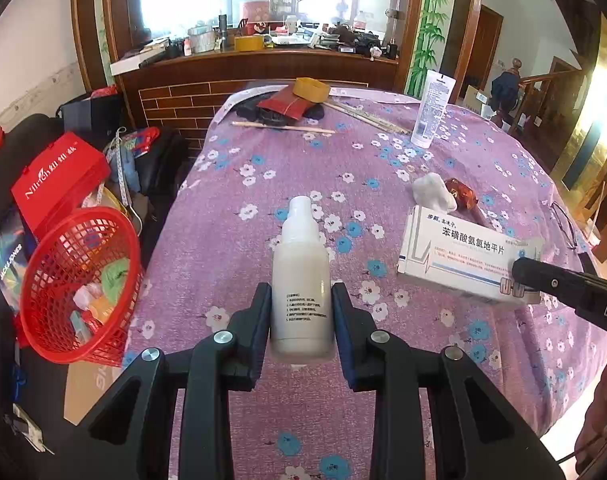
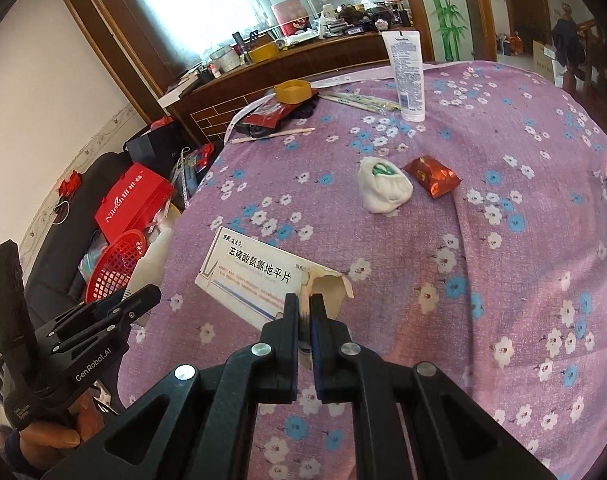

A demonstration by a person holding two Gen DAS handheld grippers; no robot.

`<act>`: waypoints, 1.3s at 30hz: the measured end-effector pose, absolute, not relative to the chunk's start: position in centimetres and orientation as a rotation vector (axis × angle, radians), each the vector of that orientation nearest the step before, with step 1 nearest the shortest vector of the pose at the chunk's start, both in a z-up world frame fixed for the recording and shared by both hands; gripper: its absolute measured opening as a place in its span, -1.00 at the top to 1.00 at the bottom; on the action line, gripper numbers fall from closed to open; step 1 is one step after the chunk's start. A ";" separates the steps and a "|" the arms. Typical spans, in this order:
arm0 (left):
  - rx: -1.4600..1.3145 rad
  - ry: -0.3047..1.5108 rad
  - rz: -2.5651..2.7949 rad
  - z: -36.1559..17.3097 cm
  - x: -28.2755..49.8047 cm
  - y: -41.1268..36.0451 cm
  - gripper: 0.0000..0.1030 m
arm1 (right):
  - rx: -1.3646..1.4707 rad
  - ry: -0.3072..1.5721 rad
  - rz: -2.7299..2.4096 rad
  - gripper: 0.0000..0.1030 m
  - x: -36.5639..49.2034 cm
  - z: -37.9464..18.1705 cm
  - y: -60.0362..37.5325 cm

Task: Collect trash
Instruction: 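Lift the bottle and medicine box and carry them toward the red basket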

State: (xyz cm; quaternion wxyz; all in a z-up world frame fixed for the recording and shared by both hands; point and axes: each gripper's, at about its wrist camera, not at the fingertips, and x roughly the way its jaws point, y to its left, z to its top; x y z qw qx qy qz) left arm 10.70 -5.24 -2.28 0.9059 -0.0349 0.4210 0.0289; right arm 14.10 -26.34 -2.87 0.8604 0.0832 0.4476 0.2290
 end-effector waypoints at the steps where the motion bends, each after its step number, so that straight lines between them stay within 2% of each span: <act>1: -0.065 0.864 0.068 -2.2 10.6 -5.2 0.44 | 0.174 0.936 0.484 0.88 14.2 -2.8 -26.2; 26: -0.021 0.819 0.197 -1.6 8.9 -3.8 0.44 | 0.109 0.930 0.564 0.88 14.8 -2.6 -23.4; 39: -0.023 0.822 0.198 -1.9 9.0 -3.9 0.44 | -0.087 0.852 0.502 0.88 13.9 -2.2 -22.4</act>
